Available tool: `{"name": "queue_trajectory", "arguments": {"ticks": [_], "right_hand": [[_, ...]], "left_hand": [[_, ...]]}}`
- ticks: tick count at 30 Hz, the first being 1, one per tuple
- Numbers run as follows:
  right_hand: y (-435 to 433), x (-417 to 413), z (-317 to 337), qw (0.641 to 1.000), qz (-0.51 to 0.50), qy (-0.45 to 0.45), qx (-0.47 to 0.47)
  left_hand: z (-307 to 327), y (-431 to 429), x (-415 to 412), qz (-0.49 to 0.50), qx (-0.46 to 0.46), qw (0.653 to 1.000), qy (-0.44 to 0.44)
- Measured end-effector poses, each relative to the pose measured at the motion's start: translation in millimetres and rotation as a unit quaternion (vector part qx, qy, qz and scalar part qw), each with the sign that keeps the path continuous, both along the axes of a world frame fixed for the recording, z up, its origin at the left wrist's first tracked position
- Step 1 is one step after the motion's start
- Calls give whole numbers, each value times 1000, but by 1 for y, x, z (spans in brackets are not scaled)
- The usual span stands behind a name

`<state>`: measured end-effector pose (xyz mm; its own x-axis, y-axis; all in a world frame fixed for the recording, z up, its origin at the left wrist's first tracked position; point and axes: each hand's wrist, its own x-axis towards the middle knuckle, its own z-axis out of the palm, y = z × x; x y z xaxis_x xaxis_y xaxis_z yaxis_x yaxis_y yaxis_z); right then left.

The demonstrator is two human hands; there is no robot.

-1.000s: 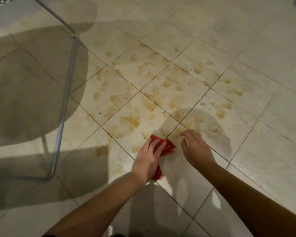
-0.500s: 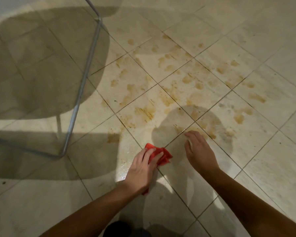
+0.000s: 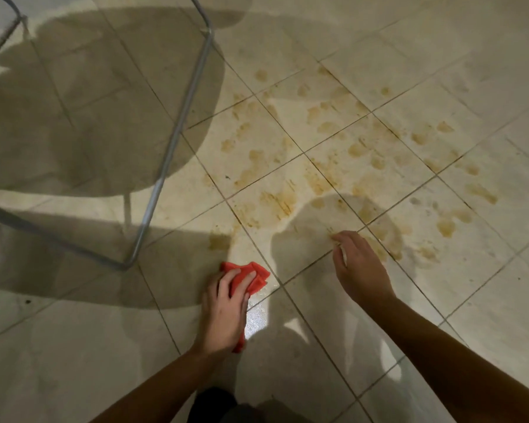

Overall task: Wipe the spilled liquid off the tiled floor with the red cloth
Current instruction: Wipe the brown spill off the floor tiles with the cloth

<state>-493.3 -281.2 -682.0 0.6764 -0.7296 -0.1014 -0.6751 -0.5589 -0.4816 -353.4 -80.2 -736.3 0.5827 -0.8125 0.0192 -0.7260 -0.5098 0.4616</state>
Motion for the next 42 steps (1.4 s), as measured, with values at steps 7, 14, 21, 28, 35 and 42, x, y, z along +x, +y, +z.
{"name": "queue_trajectory", "arguments": {"ticks": [7, 14, 21, 28, 35, 42], "right_hand": [[-5, 20, 8, 999, -6, -26, -24], [8, 14, 4, 1000, 4, -11, -5], [19, 25, 2, 1000, 18, -7, 8], [14, 29, 8, 1000, 7, -13, 7], [17, 37, 3, 1000, 8, -15, 14], [10, 42, 6, 1000, 7, -16, 0]], "left_hand": [[11, -42, 57, 87, 40, 994, 55], [7, -5, 38, 63, -4, 996, 61], [-1, -29, 53, -4, 16, 999, 44], [14, -18, 76, 166, 32, 983, 73], [16, -42, 29, 105, -48, 985, 130], [10, -59, 87, 140, -1, 989, 57]]}}
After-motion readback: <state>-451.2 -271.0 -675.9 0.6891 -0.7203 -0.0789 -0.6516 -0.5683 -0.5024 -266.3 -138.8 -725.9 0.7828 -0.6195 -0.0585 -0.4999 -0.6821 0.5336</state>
